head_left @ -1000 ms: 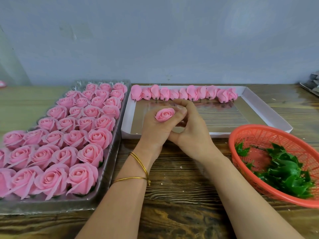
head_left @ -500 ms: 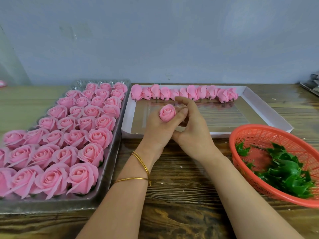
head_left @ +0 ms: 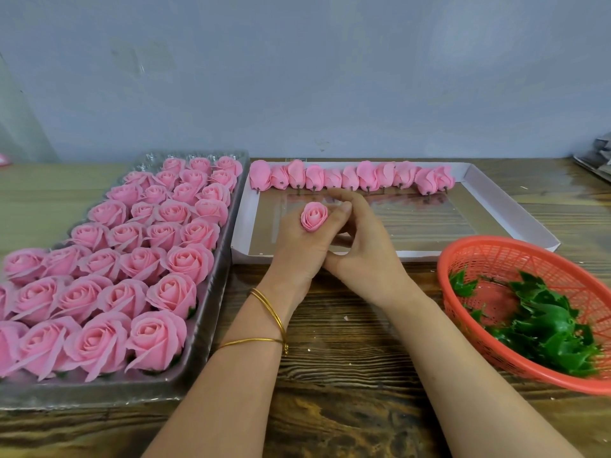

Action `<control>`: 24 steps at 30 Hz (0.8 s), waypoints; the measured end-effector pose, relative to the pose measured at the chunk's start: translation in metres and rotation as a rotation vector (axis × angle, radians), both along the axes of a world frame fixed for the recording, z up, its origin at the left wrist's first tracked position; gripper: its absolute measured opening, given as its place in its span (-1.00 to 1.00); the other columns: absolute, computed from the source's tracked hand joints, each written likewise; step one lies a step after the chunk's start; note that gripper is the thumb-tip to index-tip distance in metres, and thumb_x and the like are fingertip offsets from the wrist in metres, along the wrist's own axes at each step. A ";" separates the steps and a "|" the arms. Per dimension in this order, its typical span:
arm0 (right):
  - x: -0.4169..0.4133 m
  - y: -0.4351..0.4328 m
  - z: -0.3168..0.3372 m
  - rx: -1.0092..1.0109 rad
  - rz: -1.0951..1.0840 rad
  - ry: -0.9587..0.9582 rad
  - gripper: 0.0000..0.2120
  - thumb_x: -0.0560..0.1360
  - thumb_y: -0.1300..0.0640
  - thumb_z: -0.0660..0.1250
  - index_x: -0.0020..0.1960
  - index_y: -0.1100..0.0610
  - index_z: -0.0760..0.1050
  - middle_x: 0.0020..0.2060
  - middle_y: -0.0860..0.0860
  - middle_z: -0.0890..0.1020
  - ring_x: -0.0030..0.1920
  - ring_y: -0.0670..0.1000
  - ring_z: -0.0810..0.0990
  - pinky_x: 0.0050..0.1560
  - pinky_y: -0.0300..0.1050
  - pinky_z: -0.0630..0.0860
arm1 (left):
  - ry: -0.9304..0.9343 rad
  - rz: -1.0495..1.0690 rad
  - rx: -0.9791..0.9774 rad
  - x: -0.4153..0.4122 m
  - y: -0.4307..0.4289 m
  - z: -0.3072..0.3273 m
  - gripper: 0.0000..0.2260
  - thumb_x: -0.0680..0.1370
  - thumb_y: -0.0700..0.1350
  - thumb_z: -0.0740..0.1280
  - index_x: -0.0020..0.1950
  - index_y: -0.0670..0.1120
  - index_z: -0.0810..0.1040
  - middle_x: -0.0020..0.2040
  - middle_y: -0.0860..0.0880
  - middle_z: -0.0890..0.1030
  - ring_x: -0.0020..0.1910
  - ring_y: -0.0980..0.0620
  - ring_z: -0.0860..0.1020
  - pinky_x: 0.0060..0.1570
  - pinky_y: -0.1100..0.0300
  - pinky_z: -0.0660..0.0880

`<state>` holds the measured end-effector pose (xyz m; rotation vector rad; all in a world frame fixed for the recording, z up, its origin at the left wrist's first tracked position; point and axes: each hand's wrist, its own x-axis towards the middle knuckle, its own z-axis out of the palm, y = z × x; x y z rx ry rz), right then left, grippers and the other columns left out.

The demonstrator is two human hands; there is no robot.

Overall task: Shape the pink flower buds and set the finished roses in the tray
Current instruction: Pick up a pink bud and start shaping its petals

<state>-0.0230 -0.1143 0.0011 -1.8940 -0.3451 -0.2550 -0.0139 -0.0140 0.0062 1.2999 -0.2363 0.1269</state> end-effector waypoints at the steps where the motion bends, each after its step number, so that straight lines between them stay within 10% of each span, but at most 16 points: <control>1: 0.000 0.000 0.000 -0.005 0.005 -0.002 -0.31 0.36 0.39 0.47 0.40 0.07 0.31 0.11 -0.08 0.61 0.11 -0.16 0.60 0.13 -0.23 0.55 | 0.005 -0.001 -0.001 0.000 0.000 -0.001 -0.78 0.54 -0.21 0.37 -0.21 0.06 0.69 -0.24 0.04 0.68 -0.17 0.15 0.66 -0.22 0.30 0.55; 24: 0.001 -0.001 -0.001 0.071 0.007 0.054 -0.28 0.34 0.41 0.48 0.39 0.03 0.31 0.10 -0.05 0.62 0.11 -0.09 0.62 0.18 0.02 0.58 | 0.084 -0.033 0.009 0.004 0.001 -0.002 -0.87 0.53 -0.22 0.39 -0.17 -0.05 0.68 -0.20 -0.05 0.69 -0.15 0.03 0.66 -0.11 0.15 0.61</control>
